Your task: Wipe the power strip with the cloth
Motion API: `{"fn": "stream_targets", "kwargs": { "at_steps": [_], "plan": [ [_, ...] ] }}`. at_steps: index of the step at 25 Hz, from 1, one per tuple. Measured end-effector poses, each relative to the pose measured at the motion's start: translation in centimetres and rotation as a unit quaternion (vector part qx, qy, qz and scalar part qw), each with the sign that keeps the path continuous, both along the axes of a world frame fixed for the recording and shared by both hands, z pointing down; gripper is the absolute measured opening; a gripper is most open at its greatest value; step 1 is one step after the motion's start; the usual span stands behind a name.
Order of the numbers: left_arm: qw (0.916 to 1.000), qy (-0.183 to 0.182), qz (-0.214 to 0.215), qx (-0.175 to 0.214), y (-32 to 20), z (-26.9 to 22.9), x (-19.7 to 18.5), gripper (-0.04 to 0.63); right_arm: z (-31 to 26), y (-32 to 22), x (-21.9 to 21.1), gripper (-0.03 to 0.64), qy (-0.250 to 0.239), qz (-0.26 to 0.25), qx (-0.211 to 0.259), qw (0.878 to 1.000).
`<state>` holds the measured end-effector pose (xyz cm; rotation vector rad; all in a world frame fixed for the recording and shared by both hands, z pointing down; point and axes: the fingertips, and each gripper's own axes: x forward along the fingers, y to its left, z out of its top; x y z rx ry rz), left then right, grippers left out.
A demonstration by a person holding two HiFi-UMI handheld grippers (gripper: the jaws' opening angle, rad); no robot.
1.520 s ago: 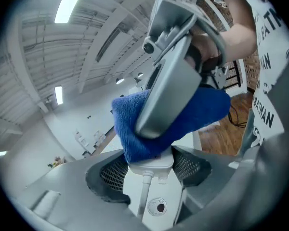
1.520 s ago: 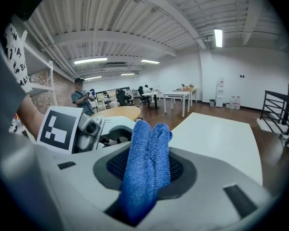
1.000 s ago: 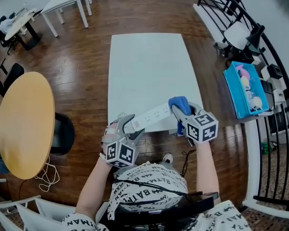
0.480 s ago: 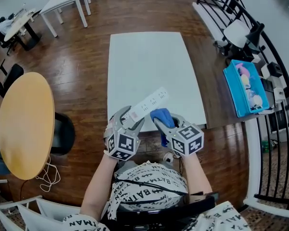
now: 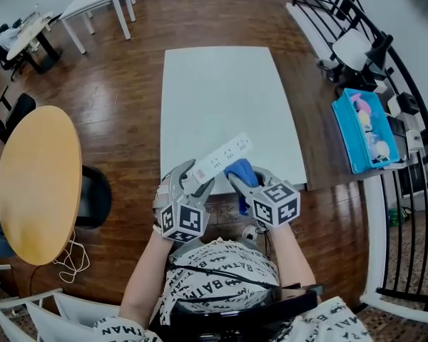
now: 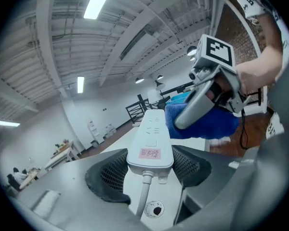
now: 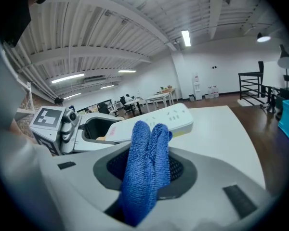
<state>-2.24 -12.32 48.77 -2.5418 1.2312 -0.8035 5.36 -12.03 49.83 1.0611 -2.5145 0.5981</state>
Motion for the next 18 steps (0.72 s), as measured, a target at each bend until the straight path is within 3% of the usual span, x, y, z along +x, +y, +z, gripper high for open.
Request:
{"fn": "stream_targets", "kwargs": {
  "at_steps": [10,13,18],
  "plan": [
    [0.9980,-0.036,0.047,0.021,1.9,-0.5,-0.4,0.287,-1.1,-3.1,8.3,0.132,0.067,0.040,0.039,0.996],
    [0.9950,-0.056,0.076,0.033,2.8,-0.5,0.0,0.287,-1.6,-3.2,8.7,0.132,0.080,0.016,0.045,0.996],
    [0.9909,-0.077,0.103,0.041,3.4,-0.4,0.0,0.287,-1.4,-2.0,7.7,0.132,0.114,-0.070,0.047,0.990]
  ]
}}
